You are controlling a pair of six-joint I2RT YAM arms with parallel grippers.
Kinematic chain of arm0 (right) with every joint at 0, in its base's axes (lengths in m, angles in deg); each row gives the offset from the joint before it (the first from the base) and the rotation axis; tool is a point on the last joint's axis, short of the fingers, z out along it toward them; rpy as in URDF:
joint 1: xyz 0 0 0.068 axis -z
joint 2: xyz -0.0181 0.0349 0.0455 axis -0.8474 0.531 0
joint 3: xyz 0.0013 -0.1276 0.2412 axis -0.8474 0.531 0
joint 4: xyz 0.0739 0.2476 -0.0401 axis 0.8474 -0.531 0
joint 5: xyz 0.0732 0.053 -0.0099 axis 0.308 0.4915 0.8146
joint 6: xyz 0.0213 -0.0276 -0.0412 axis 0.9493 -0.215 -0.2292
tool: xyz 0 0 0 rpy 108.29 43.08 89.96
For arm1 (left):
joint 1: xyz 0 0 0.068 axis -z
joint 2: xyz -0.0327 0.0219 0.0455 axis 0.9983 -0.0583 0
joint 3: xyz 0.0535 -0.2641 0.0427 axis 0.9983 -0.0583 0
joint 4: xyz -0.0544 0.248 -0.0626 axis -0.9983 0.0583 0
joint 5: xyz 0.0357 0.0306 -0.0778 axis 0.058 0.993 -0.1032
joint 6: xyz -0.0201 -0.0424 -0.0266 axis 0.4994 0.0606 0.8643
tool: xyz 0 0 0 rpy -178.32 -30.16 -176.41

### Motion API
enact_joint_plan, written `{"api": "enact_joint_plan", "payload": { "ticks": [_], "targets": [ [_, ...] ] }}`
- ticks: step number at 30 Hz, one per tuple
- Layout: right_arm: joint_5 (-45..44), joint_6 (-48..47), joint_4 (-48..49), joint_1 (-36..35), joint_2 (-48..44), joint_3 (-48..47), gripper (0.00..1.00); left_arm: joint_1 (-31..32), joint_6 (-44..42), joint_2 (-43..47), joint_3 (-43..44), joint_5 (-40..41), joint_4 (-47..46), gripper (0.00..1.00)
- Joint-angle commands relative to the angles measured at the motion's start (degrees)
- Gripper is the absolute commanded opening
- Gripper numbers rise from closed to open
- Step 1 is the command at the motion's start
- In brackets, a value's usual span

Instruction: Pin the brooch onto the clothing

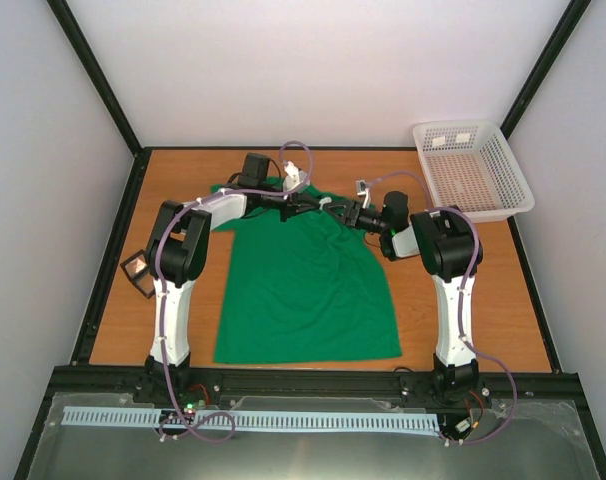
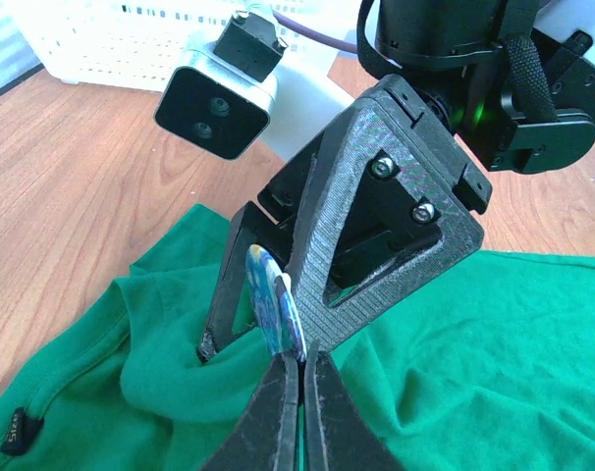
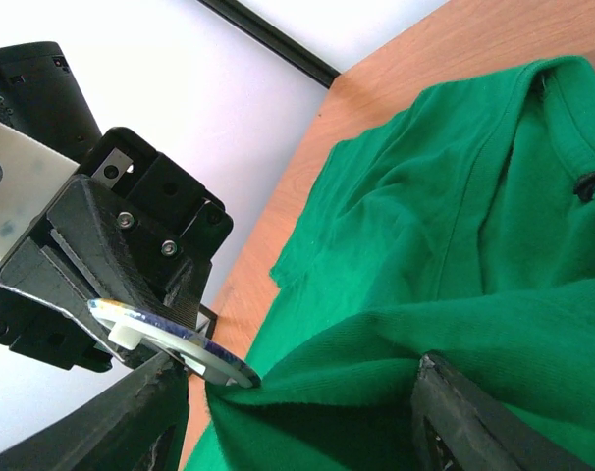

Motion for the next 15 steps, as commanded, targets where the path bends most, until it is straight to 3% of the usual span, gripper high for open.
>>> {"api": "enact_joint_plan", "payload": {
  "ticks": [1,15],
  "targets": [
    [-6.4,-0.8,-1.1,0.9,-2.4,0.5,0.61,2.4,0.5,3.2,-0.6,-5.9,0.4,0.01],
    [-6.1,-1.3,-1.0,0.9,-4.4,2.6,0.64,1.7,1.2,2.9,-0.4,-4.9,-0.3,0.01]
  ]
}}
